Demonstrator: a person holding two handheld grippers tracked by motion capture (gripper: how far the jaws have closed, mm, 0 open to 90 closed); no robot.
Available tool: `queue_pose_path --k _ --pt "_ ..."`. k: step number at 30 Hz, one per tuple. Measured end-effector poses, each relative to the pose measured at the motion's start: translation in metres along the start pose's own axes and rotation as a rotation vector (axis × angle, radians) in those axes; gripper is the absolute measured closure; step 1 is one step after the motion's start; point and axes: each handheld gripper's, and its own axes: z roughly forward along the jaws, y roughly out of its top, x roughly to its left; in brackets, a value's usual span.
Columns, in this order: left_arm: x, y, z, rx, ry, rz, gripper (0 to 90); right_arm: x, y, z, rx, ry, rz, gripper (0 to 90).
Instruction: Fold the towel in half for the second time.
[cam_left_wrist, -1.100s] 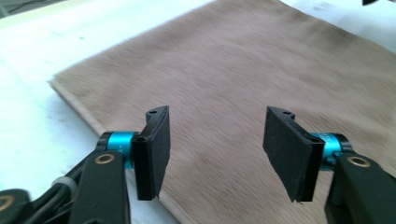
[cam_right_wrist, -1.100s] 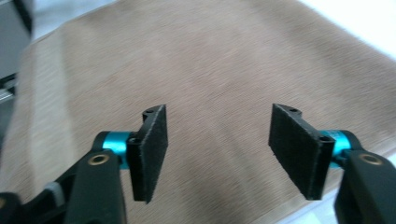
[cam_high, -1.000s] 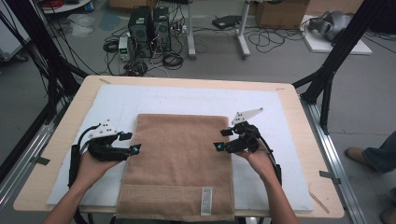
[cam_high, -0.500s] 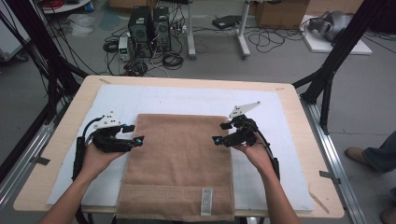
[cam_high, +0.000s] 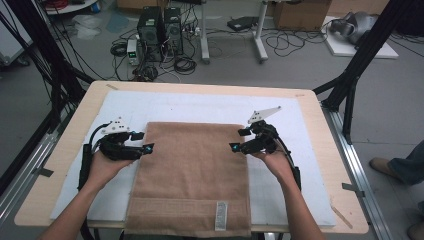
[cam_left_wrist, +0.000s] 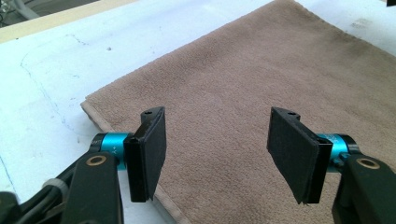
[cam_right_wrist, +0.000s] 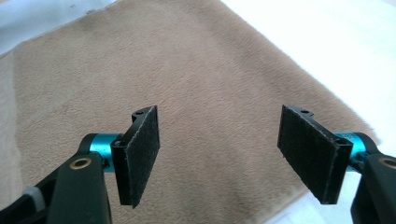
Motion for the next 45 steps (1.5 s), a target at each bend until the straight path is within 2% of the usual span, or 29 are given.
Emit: queue_pose_path --k 3,5,7,8,11,15,16,18,27,36,38,41,45 --pt "0.006 0.005 0.000 -0.016 0.005 -0.014 37.9 -0.004 0.005 -0.003 -0.017 -0.015 -0.011 29.1" --pt "0.012 0.009 0.002 0.005 0.012 -0.019 37.9 -0.009 0.010 -0.003 -0.001 -0.020 -0.005 29.0" --pt "0.017 0.014 0.003 0.002 0.018 -0.025 37.9 -0.013 0.015 -0.004 -0.008 -0.035 -0.015 29.1" --pt "0.019 0.016 0.004 -0.013 0.019 -0.036 37.9 -0.015 0.017 -0.004 -0.014 -0.042 -0.013 29.1" --pt "0.027 0.021 0.007 -0.014 0.031 -0.049 37.6 -0.021 0.022 -0.004 0.001 -0.056 0.000 29.0" --pt "0.035 0.023 0.012 -0.026 0.050 -0.050 37.7 -0.030 0.023 0.001 -0.010 -0.084 0.012 28.9" --pt "0.037 0.024 0.014 -0.017 0.055 -0.044 37.8 -0.032 0.022 0.003 -0.006 -0.089 0.019 28.8" --pt "0.039 0.023 0.018 -0.021 0.068 -0.050 37.8 -0.037 0.020 0.008 0.007 -0.094 0.039 28.3" --pt "0.055 0.014 0.036 -0.006 0.090 -0.099 38.4 -0.049 0.014 0.024 0.018 -0.138 0.045 28.2" --pt "0.061 0.006 0.053 0.024 0.100 -0.132 38.8 -0.059 0.003 0.035 0.024 -0.163 0.079 28.2" --pt "0.063 0.004 0.056 0.038 0.112 -0.131 38.9 -0.061 0.000 0.037 0.027 -0.163 0.089 28.2" --pt "0.066 0.001 0.058 0.044 0.114 -0.157 38.9 -0.064 -0.003 0.037 0.033 -0.175 0.106 28.2" --pt "0.068 -0.002 0.063 0.060 0.124 -0.156 39.3 -0.067 -0.007 0.041 0.047 -0.183 0.126 28.2"
